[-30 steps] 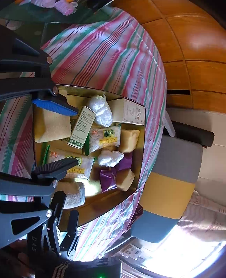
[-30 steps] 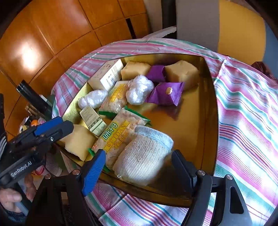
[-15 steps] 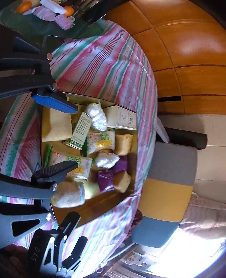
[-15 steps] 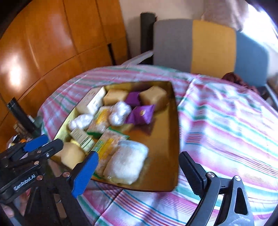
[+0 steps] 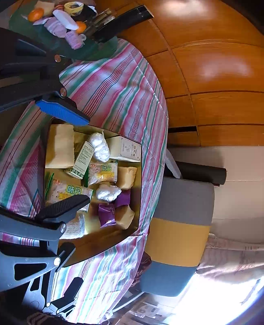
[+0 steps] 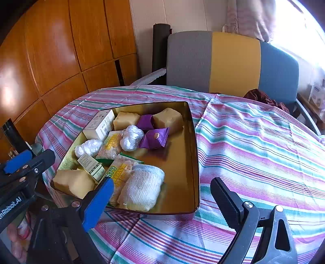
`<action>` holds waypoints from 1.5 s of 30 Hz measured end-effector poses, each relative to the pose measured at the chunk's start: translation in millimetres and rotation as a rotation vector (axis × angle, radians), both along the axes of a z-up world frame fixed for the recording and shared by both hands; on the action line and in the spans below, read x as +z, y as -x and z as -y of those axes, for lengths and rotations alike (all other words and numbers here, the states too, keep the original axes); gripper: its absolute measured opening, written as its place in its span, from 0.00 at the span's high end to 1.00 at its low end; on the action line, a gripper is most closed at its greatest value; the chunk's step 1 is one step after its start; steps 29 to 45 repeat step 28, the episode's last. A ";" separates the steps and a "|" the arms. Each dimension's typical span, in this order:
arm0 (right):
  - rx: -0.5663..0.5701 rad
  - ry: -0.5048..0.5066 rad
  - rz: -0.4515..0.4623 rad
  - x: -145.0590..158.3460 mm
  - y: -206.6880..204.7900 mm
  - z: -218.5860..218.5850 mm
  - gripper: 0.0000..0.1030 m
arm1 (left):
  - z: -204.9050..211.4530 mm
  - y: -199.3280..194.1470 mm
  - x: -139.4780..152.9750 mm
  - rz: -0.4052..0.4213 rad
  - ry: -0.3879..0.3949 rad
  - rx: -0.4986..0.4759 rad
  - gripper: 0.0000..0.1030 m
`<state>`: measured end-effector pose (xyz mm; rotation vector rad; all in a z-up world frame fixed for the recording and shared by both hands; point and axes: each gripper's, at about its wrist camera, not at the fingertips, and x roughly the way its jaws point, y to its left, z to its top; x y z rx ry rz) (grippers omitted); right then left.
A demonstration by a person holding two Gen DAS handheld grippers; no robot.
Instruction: Organize objects
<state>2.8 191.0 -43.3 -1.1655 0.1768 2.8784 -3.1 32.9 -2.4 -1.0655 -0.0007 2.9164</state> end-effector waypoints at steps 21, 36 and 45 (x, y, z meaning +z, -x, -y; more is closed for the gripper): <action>0.014 -0.009 0.006 0.3 1.8 11.1 0.06 | 0.1 -0.1 -7.7 -0.004 0.000 -0.022 0.33; 0.014 -0.010 0.009 -1.6 2.6 10.9 0.06 | 1.2 1.1 -9.5 0.006 -0.011 -0.028 0.36; 0.014 -0.010 0.009 -1.6 2.6 10.9 0.06 | 1.2 1.1 -9.5 0.006 -0.011 -0.028 0.36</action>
